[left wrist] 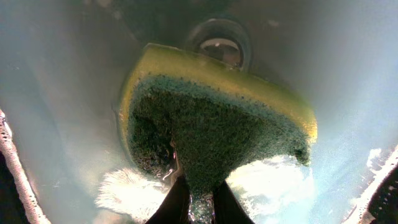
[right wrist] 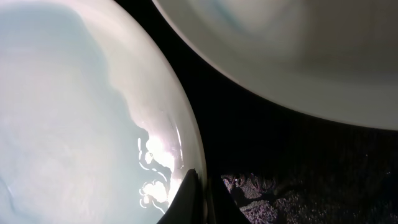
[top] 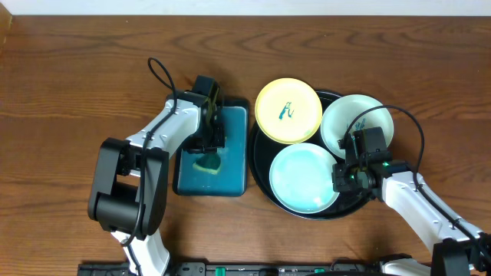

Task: Clean dirty plates on tray and stack at the side
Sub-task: 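Rub the green sponge in the blue tray water with the left gripper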

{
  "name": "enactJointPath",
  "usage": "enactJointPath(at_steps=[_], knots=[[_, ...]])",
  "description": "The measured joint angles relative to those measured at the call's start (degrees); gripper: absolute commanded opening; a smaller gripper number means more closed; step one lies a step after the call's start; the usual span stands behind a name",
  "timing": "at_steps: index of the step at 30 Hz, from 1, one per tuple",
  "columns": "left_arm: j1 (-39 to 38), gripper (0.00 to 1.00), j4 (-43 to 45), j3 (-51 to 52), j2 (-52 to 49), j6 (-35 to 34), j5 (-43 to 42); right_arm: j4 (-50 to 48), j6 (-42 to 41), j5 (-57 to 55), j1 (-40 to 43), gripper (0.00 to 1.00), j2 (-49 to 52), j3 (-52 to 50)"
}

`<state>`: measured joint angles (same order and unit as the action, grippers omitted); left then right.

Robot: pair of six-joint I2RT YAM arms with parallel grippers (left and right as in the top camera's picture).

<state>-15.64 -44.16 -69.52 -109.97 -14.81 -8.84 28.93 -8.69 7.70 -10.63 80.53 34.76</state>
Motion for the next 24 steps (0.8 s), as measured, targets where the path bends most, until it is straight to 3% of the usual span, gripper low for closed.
enactJointPath(at_steps=[14,21,23,24], knots=[[0.0,0.10,0.3,0.0,10.9,-0.2,-0.4,0.0,0.0,0.0,0.0,0.01,0.0,0.0],[-0.1,0.11,0.7,0.3,10.0,-0.4,-0.5,0.0,0.0,0.0,0.0,0.01,0.0,0.0],[-0.2,0.17,0.7,0.4,9.1,-0.3,-0.5,0.0,0.0,0.0,0.0,0.01,0.0,0.0],[-0.2,0.26,0.7,0.5,8.7,-0.3,-0.5,0.0,0.0,0.0,0.0,0.01,0.0,0.0]])
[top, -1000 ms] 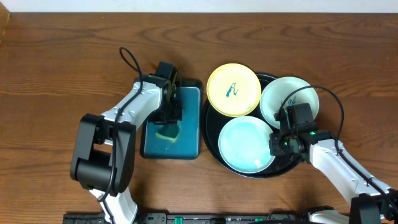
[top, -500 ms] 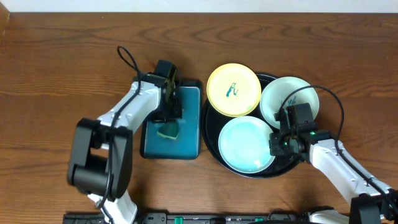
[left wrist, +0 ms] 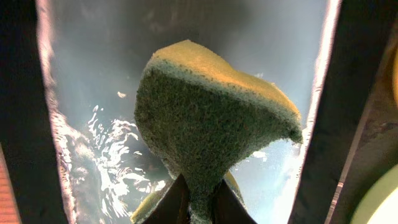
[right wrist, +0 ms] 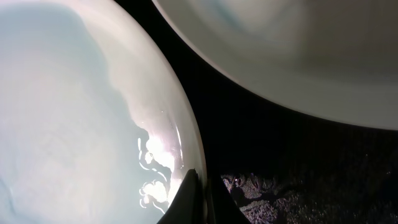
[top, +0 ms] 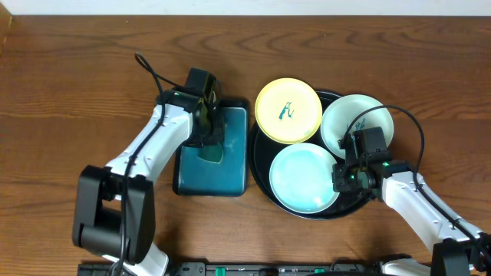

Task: Clean dirty plates on tray and stack at the side
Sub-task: 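Rub the green sponge in the blue tray water with the left gripper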

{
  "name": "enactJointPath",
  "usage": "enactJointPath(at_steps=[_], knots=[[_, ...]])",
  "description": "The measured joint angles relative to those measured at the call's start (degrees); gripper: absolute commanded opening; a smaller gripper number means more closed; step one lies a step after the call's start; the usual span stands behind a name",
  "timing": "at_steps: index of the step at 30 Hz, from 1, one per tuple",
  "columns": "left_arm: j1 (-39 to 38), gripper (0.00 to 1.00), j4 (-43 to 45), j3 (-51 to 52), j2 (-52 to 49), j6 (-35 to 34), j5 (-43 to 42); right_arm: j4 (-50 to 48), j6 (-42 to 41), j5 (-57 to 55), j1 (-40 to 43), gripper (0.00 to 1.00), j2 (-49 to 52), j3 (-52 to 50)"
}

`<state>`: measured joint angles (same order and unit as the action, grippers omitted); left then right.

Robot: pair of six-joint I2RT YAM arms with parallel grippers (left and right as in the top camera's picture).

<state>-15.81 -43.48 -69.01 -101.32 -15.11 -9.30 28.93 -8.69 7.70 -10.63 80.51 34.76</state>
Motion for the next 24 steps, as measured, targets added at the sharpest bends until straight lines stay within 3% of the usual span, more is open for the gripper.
enactJointPath(at_steps=[5,15,21,24], knots=[[0.0,0.43,0.0,0.2,-1.0,-0.3,-0.5,0.0,0.0,0.0,0.0,0.01,0.0,0.0],[0.0,0.39,0.6,1.3,-1.1,-0.3,-0.7,0.0,0.0,0.0,0.0,0.01,0.0,0.0],[0.0,0.38,6.1,6.4,-1.0,-0.8,-0.7,0.0,0.0,0.0,0.0,0.01,0.0,0.0],[0.0,0.27,8.9,8.2,-1.0,-1.4,-1.0,0.0,0.0,0.0,0.0,0.01,0.0,0.0]])
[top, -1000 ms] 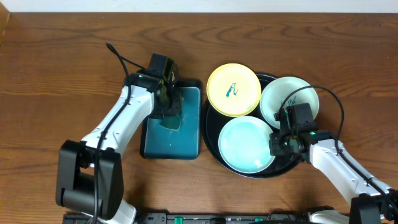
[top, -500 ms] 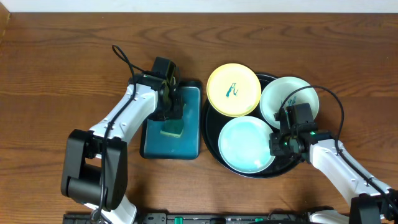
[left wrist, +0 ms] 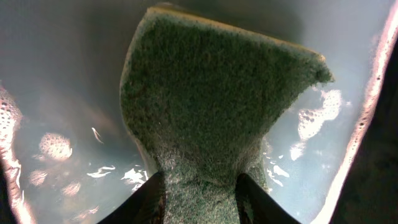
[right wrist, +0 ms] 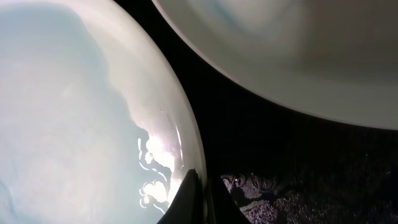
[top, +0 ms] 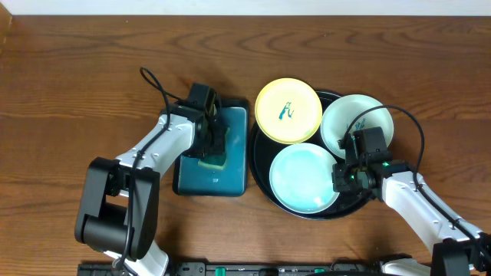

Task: Clean dirty plates on tray and stack at the side
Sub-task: 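Rub the green sponge in the blue tray water with the left gripper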

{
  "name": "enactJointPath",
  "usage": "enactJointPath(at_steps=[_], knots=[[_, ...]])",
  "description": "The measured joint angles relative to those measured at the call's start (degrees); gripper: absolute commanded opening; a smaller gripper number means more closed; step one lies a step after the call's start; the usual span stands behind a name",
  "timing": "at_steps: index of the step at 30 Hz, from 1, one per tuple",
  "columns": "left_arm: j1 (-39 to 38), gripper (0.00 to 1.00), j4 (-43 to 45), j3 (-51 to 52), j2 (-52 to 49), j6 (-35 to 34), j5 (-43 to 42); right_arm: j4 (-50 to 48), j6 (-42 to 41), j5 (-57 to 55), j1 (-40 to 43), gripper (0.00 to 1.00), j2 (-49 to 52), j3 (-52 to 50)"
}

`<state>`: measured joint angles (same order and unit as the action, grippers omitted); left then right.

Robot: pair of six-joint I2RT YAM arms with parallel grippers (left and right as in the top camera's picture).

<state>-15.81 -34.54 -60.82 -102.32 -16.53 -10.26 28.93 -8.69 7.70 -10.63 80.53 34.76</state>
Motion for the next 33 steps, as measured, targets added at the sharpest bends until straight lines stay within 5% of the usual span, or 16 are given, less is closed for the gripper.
enactJointPath(at_steps=[3,33], knots=[[0.0,0.08,0.8,0.4,0.0,-0.5,-0.3,0.0,0.0,0.0,0.0,0.01,0.0,0.0],[0.0,0.07,-3.5,-0.4,4.7,-0.2,-0.1,0.0,0.0,0.0,0.0,0.01,0.0,0.0]])
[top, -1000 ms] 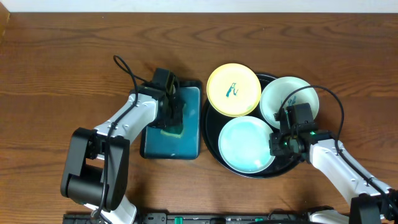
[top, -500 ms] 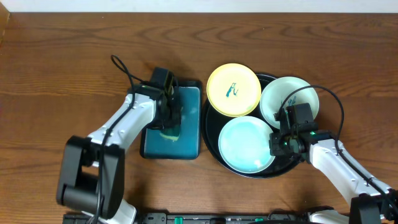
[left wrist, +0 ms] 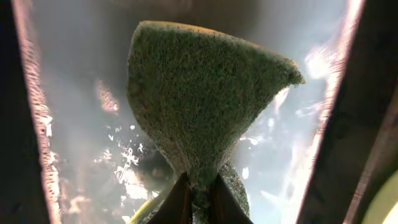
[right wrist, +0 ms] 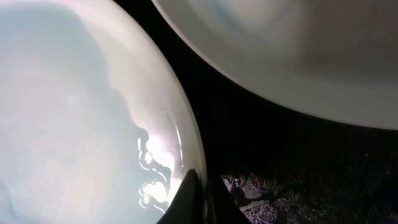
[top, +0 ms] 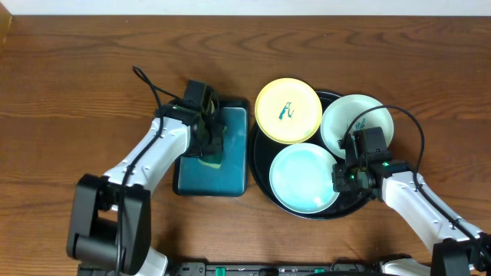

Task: Clean dirty plates on tray and stack at the side
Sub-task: 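Rub the green sponge in the blue tray water with the left gripper, then grasp the rim of the clean pale green plate with the right gripper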

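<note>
A round black tray holds a yellow plate with a green smear, a white plate and a pale blue plate. My right gripper is shut on the right rim of the pale blue plate. The white plate lies just beyond it. My left gripper is shut on a yellow-and-green sponge. It holds the sponge over the soapy water of a teal basin.
The teal basin stands directly left of the black tray on a brown wooden table. The basin's dark side walls flank the sponge closely in the left wrist view. Cables loop off both arms.
The sponge was pressed low into the water between wider jaws. It now hangs higher, pinched tight, with the basin's walls in view. The left arm's elbow has shifted. The right arm is unchanged.
The left gripper held the sponge low in the basin's near part, then raised at its far part, then down in the water again, and now lifted once more. The right gripper stayed shut on the pale blue plate's rim throughout, and no plate moved.
</note>
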{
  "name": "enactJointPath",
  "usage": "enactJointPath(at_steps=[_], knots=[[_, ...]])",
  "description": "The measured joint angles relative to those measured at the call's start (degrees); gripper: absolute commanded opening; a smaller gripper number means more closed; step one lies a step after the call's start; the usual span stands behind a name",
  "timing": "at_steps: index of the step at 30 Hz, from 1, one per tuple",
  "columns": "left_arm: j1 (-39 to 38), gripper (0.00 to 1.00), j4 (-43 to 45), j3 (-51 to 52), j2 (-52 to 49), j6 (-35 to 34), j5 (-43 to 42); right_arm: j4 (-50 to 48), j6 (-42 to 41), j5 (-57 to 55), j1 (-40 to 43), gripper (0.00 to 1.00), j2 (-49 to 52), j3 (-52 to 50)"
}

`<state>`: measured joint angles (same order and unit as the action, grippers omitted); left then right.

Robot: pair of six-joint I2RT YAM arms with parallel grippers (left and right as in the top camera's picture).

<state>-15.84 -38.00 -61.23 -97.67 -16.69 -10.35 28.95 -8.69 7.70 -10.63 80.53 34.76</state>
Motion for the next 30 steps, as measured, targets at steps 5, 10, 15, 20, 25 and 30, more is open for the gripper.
enactJointPath(at_steps=[5,10,15,20,25,30], knots=[[0.0,0.07,0.6,0.7,-3.3,0.0,0.0,0.0,0.0,0.2,0.0,0.01,0.0,0.0],[0.0,0.08,0.8,0.7,-4.0,0.0,-0.1,0.4,0.0,0.5,0.0,0.01,0.0,0.0],[0.0,0.08,0.8,0.7,-4.1,0.0,-0.1,0.9,0.0,1.3,0.0,0.01,0.0,0.2],[0.0,0.13,0.8,0.7,-4.1,0.0,-0.1,4.6,0.0,1.5,0.0,0.01,-1.0,2.1],[0.0,0.13,0.8,0.7,-4.2,0.0,-0.2,8.3,0.2,-0.6,0.0,0.01,-5.4,6.3],[0.0,0.13,0.8,0.7,-4.2,0.0,-0.2,11.0,0.9,-8.7,-1.7,0.01,-8.5,10.8]])
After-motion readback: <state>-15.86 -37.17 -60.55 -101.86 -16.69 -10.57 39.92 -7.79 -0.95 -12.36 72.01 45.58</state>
